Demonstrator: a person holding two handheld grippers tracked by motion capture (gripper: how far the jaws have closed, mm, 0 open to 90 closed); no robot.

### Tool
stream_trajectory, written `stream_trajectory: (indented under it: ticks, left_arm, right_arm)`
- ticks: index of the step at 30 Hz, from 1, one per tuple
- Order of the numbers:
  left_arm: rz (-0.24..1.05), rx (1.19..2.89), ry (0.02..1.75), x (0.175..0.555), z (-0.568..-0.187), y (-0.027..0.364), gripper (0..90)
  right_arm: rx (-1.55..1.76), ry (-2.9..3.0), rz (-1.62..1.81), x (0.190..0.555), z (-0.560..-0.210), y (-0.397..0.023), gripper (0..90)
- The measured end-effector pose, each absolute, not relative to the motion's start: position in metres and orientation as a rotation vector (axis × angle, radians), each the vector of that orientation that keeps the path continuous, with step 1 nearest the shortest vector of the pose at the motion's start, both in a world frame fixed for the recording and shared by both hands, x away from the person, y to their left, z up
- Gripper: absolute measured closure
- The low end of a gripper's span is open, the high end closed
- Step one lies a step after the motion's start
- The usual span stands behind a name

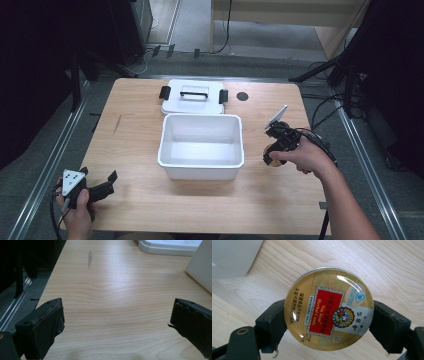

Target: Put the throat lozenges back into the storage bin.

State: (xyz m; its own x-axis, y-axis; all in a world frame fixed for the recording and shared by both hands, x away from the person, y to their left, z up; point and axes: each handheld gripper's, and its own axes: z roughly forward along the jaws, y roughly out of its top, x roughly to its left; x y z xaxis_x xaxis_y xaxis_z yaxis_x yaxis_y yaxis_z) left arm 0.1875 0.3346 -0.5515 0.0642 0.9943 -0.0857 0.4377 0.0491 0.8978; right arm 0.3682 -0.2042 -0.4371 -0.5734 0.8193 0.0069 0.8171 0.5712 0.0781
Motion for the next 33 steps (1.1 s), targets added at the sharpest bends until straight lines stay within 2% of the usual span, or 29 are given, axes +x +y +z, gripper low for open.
stream_trajectory:
  ticks: [19,33]
  left_arm:
    - [0.851,1.516,1.488,0.187,-0.551,0.335,0.0]
    - [0.850,1.510,1.491,0.187,-0.552,0.334,0.0]
  right_arm:
    - [1.337,2.783,0.183,0.373,-0.393,-0.192,20.4]
    - [1.163,2.820,0.176,0.373,-0.368,-0.167,20.4]
